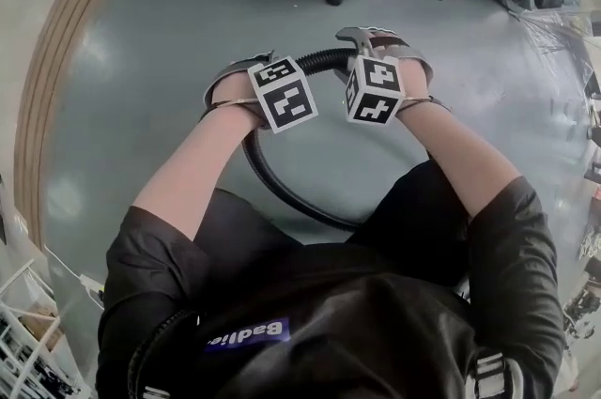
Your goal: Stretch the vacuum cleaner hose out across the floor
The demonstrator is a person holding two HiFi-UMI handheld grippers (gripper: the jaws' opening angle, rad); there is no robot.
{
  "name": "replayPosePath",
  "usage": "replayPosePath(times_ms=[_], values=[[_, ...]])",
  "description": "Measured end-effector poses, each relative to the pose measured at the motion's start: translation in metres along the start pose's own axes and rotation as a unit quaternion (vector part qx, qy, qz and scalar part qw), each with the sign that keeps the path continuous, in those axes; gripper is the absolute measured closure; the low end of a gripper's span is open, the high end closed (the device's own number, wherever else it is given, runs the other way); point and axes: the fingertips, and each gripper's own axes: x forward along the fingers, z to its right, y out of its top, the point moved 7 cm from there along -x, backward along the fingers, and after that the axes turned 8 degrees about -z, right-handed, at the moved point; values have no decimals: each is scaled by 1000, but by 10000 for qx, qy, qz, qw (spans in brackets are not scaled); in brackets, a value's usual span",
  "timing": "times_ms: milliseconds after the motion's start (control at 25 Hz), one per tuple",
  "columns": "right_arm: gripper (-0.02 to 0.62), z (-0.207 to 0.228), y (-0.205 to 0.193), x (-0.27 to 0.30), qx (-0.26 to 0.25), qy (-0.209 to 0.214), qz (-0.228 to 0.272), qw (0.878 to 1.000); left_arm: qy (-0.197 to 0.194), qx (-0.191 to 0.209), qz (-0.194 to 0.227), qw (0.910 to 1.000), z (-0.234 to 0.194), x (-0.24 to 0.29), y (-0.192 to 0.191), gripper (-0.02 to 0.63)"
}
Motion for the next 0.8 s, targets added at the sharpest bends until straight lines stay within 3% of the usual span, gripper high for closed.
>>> replayPosePath(times_ms=[80,120,160,240,280,320,400,520,680,800], values=[[364,-5,33,0,-578,-211,19,9981,155,434,-276,9986,-5,-15,-6,422],[364,-6,47,1,-620,-225,105,9978,249,635,-397,9969,-9,-23,-11,426],[366,-5,58,2,-476,-179,219,9985,384,808,-486,9948,-13,-31,-15,428],[490,6,74,4,255,17,483,9985,841,993,-475,9904,-27,-46,-26,426],[499,15,79,4,720,120,609,9955,1144,985,-351,9879,-37,-53,-34,426],[497,24,82,4,1151,186,701,9907,1437,899,-182,9854,-47,-59,-43,424],[497,40,81,5,1861,256,799,9789,1846,512,152,9814,-65,-68,-66,337],[497,53,78,3,2506,377,825,9638,2126,-154,513,9757,-83,-73,-107,284],[497,67,74,1,2886,387,808,9533,2133,-798,643,9716,-98,-50,-171,276],[496,70,73,-2,2986,392,790,9503,1931,-1340,857,9682,-103,-12,-219,276]])
